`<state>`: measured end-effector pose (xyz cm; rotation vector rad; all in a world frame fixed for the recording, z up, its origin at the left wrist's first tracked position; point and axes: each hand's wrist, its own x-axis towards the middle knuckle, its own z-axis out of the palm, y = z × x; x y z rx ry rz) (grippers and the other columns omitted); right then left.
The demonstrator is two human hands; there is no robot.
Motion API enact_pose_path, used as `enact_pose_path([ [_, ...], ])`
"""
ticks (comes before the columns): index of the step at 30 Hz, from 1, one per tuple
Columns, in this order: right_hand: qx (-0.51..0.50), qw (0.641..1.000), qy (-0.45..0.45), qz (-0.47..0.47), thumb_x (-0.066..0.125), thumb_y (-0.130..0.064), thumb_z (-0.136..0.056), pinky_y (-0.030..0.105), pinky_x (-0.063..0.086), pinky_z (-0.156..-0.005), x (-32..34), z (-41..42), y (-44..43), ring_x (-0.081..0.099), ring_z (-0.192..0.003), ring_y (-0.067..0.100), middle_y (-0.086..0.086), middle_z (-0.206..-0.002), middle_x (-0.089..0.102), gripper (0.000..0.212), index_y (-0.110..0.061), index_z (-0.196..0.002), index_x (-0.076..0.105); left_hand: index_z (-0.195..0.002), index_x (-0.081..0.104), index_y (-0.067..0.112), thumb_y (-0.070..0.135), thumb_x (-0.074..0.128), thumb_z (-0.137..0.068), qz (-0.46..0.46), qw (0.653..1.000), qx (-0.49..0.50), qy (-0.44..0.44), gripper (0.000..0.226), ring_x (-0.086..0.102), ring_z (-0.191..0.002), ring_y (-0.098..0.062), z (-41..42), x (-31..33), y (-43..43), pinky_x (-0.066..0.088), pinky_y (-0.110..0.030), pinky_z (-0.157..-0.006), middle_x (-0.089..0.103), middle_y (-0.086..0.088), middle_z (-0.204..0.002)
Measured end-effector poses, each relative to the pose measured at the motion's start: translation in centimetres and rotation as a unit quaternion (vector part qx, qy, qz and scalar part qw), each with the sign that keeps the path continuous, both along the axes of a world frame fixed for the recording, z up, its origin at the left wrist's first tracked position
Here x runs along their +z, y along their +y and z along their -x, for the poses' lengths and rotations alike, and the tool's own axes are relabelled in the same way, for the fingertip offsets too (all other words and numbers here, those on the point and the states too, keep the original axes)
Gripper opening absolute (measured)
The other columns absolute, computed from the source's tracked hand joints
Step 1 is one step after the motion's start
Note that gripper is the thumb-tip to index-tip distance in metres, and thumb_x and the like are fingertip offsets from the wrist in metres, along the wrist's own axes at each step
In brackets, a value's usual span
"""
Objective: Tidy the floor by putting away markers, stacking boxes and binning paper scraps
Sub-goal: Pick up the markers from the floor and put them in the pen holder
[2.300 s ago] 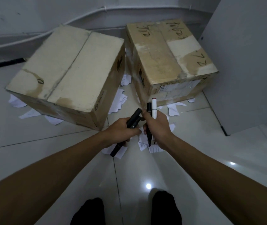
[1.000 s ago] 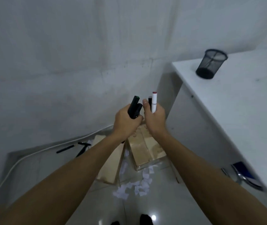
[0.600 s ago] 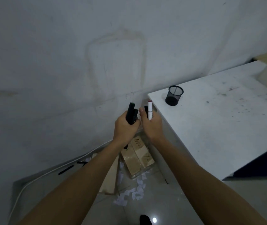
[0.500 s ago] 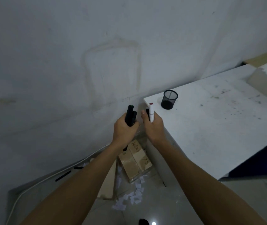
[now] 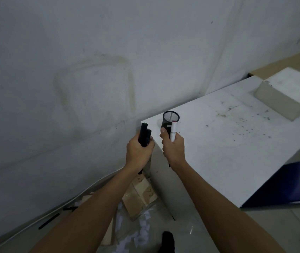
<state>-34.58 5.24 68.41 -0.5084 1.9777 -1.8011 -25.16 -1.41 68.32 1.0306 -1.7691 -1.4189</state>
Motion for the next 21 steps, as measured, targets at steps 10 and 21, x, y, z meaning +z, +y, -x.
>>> enact_pose_path([
  [10,0.027,0.999,0.001,-0.022,0.061,-0.035,-0.096,0.032,0.041,-0.055,-2.0,12.5,-3.2,0.047,-0.055,0.017,0.005,-0.059,0.050,0.035,-0.012,-0.070,0.055,-0.097,0.063,0.012,0.020,0.068,-0.088,-0.032,0.998,0.052,-0.014,0.013,0.055,-0.070,-0.014,11.7,-2.1,-1.7,0.044,-0.019,-0.064,0.057,0.001,-0.075],
  [21,-0.008,0.999,-0.030,-0.006,0.060,-0.040,-0.094,0.035,0.041,-0.051,-2.5,20.7,-10.1,0.046,-0.055,0.022,0.011,-0.062,0.046,0.039,-0.009,-0.072,0.049,-0.075,0.053,0.029,0.014,0.067,-0.087,-0.032,0.994,0.104,-0.010,0.024,0.055,-0.064,-0.021,17.7,-4.2,-5.6,0.053,-0.040,-0.061,0.053,-0.002,-0.066],
])
